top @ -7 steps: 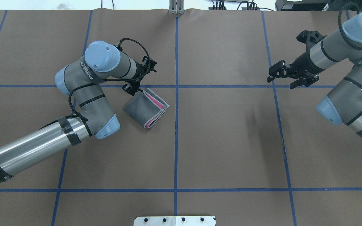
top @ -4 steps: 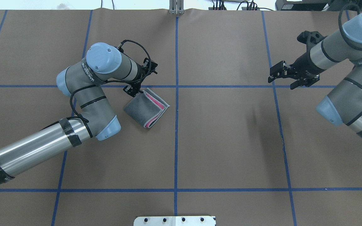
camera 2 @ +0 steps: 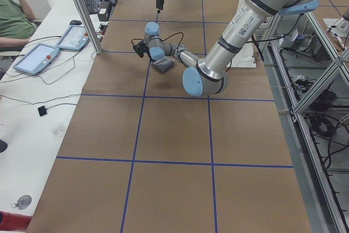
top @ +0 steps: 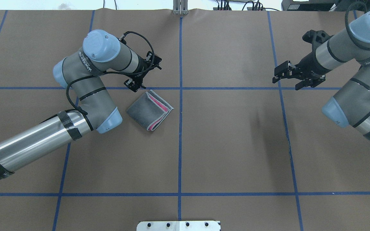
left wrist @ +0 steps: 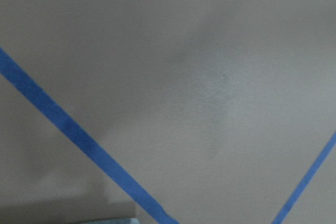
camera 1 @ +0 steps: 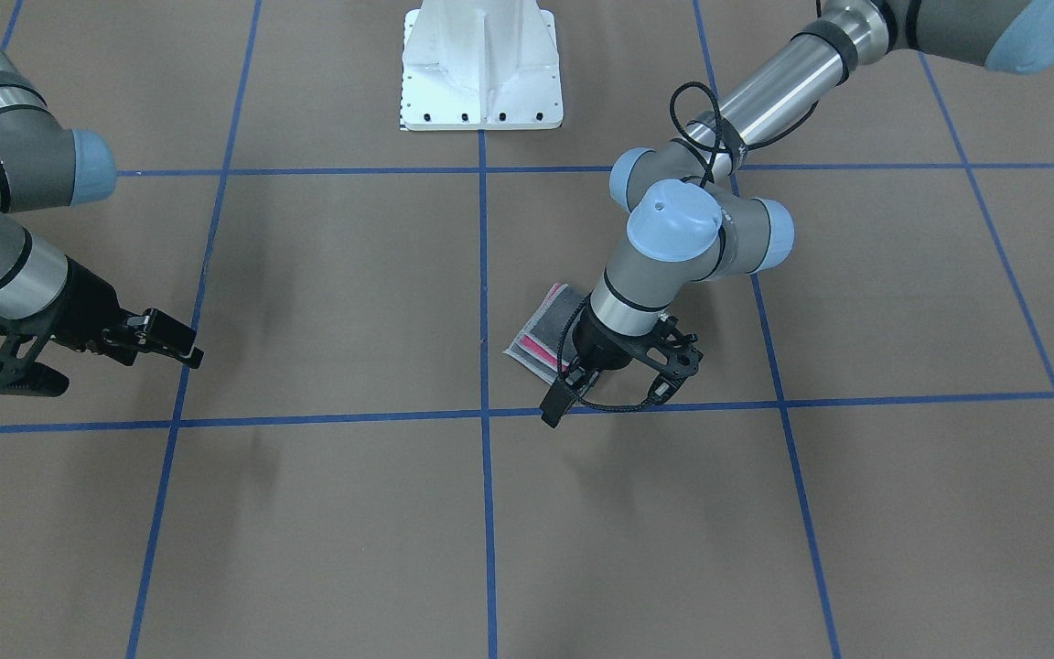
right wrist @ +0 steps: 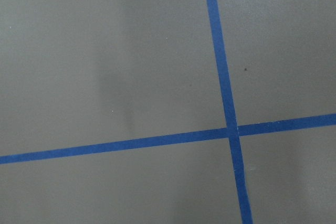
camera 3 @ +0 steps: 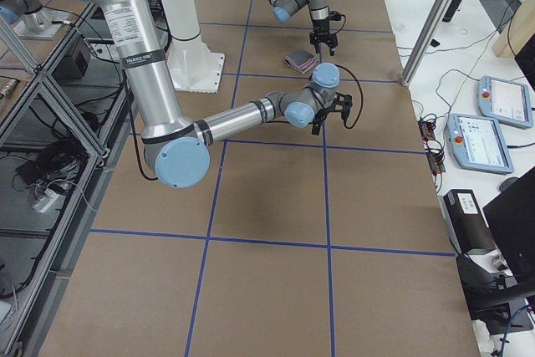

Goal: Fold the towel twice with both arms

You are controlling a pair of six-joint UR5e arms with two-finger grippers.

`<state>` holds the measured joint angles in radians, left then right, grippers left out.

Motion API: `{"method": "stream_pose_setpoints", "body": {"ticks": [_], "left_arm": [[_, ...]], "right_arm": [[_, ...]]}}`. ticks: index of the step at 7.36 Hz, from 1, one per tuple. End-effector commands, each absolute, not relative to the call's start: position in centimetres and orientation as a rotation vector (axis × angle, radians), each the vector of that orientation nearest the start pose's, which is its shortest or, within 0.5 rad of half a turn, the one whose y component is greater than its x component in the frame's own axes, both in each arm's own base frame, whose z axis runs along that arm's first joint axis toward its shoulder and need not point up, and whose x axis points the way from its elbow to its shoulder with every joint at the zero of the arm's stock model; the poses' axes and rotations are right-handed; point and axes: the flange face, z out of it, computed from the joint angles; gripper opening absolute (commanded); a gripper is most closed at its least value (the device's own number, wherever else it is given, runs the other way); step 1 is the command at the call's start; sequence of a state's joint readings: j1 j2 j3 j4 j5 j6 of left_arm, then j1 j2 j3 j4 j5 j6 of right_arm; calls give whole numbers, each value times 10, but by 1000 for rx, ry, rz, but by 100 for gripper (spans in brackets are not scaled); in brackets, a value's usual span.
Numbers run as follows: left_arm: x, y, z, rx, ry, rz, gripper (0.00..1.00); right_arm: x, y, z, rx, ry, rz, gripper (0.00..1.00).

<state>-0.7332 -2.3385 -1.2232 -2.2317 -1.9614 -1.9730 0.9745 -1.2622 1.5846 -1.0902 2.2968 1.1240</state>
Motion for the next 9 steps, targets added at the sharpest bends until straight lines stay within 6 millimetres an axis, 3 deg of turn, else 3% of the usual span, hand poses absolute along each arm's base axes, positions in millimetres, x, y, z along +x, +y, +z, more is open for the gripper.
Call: {"method": "stream_pose_setpoints", "body": {"ticks": [1, 2, 3, 4, 5, 6, 8, 9], "left_arm": [[452, -633, 259, -158, 1164, -731, 99], [412, -649, 263, -120, 1179, -696, 99], [368, -661, 282, -52, 1168, -620, 99], [317, -670, 317, 54, 1124, -459, 99], [272, -673, 356, 124, 1044, -356, 99], [236, -683, 381, 165, 968, -282, 99], [160, -680, 455, 258, 858, -107, 99], [119, -678, 478, 274, 818, -42, 99]], "right_arm": [[-283, -563, 430, 38, -987, 239, 100], [-284, -567, 429, 55, -973, 246, 100], [-276, -571, 431, 61, -971, 257, 100], [-260, -575, 439, 68, -962, 281, 100], [-242, -578, 462, 78, -926, 258, 100], [-212, -588, 497, 115, -878, 193, 100], [-135, -613, 579, 149, -767, 95, 100], [-99, -616, 601, 162, -710, 35, 100]]}}
